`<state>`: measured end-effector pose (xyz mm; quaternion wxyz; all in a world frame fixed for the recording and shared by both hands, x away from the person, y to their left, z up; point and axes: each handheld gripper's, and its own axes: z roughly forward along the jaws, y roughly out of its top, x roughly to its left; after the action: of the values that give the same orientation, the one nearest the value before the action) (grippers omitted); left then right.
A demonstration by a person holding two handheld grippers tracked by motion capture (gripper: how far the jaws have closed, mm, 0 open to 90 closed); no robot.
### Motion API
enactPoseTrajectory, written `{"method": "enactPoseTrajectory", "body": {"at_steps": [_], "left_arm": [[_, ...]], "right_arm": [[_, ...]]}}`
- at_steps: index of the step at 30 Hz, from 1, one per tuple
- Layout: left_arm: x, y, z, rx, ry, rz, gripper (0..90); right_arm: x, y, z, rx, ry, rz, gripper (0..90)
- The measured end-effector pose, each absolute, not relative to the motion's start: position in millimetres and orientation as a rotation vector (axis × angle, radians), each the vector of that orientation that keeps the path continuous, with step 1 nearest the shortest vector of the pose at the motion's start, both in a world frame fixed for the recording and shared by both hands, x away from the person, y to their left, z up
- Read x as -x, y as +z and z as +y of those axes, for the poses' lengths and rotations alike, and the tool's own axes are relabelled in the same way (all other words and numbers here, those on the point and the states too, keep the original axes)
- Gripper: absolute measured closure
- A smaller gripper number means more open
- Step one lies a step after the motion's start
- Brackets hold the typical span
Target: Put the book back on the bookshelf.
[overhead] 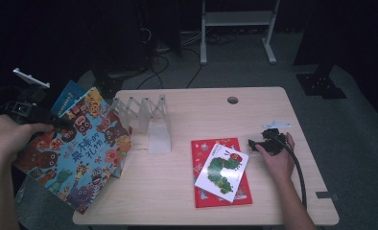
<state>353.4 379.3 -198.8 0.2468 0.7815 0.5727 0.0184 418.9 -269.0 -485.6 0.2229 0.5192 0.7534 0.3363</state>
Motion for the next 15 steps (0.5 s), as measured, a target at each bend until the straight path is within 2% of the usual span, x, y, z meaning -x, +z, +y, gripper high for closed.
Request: {"method": "enactPoseTrajectory", "body": {"at_steps": [15], "left_arm": [[-380.0,-192.4,381.6,-2.060,0.052,1.676,80.6]], "right_arm": [[-418.9,-485.6,-269.1,-1.436,0.928,2.078,15.4]]}}
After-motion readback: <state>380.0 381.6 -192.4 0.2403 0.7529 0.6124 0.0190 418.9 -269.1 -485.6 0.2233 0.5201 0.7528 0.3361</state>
